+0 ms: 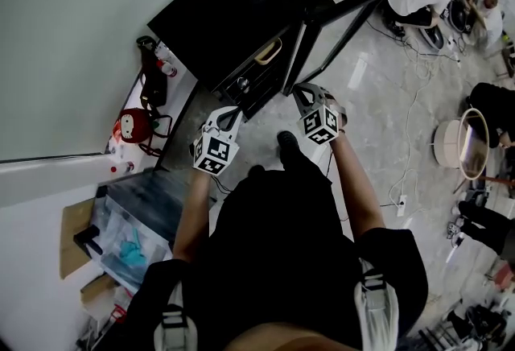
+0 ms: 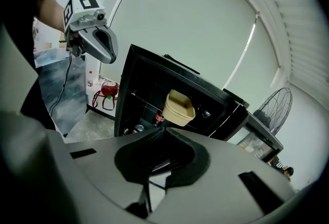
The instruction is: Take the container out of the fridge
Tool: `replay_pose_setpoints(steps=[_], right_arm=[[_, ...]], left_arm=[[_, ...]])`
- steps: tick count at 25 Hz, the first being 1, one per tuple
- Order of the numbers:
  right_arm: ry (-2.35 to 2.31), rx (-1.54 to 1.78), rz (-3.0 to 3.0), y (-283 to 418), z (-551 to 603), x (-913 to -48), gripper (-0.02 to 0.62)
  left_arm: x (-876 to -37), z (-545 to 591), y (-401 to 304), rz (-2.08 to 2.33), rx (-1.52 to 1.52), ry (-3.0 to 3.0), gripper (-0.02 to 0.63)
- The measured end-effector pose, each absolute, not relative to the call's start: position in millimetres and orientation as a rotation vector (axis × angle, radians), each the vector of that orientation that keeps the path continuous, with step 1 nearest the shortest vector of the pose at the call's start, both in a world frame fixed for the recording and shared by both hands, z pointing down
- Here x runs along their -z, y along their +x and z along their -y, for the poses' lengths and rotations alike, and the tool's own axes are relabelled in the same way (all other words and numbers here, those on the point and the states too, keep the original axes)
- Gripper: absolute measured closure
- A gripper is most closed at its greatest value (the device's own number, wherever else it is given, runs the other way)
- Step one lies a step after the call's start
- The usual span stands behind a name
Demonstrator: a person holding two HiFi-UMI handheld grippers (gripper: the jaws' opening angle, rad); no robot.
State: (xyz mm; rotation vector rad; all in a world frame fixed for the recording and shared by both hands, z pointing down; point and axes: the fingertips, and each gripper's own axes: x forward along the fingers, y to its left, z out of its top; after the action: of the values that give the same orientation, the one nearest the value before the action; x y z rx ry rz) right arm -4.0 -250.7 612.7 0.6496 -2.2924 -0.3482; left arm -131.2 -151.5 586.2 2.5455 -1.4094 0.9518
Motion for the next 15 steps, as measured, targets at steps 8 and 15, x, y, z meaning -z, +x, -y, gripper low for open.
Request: replay_pose_setpoints(steps=[8,15], right_arm=[[0.536,0.389,2.310,-19.6,276.1,-618.4,0.597],[0.443,0.442,2.313,-34.4,297.8,-620.0,0.597]], left_arm=[[-590.7,165.1,-134.2,1.486,-0.933,2.464,0.586],[-589.1,176.5,-141.9,1.568,-0.923,2.398,0.586]])
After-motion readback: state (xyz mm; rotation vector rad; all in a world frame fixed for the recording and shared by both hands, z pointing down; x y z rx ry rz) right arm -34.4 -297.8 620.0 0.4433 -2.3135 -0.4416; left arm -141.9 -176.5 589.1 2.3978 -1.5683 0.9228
